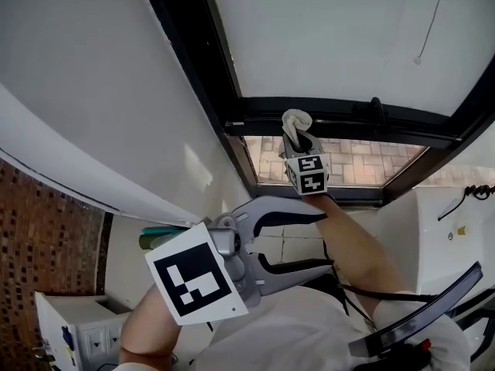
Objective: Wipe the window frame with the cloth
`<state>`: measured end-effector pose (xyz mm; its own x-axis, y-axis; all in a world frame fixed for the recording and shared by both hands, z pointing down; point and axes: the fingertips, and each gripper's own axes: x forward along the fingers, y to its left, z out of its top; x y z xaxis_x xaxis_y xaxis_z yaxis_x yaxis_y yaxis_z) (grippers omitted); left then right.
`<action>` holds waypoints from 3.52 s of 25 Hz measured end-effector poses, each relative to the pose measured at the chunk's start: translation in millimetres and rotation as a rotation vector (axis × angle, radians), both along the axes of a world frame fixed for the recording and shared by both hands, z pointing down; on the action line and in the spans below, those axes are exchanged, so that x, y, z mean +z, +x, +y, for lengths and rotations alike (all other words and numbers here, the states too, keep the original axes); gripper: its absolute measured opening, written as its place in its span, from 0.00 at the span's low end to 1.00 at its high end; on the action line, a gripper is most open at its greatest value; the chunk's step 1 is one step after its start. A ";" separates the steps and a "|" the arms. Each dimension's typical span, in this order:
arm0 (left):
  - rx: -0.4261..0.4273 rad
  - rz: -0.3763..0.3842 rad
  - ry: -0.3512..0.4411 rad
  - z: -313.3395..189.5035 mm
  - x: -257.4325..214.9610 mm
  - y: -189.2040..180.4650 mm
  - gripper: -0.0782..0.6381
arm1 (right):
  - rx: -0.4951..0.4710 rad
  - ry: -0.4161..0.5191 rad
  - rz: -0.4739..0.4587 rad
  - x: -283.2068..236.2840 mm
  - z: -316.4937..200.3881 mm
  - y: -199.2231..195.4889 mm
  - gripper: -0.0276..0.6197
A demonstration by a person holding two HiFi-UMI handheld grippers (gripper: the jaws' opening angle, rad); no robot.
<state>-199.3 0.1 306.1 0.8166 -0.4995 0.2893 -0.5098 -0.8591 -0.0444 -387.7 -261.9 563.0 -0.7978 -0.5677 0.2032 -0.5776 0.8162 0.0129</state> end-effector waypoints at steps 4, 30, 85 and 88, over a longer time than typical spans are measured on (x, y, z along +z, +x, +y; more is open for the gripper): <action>-0.026 0.007 0.003 6.6 -0.7 -15.4 0.45 | -0.087 0.011 0.027 -0.8 22.9 -46.1 0.15; -0.080 0.064 0.042 11.2 -4.2 -31.4 0.45 | -0.375 0.199 0.120 -59.2 82.0 -73.5 0.15; -0.032 0.033 0.216 7.4 -38.9 -29.4 0.45 | -0.365 1.124 0.640 -612.6 62.6 -131.5 0.15; -0.036 0.036 0.221 6.5 -39.3 -31.0 0.45 | -0.298 1.157 0.603 -647.3 60.8 -127.9 0.15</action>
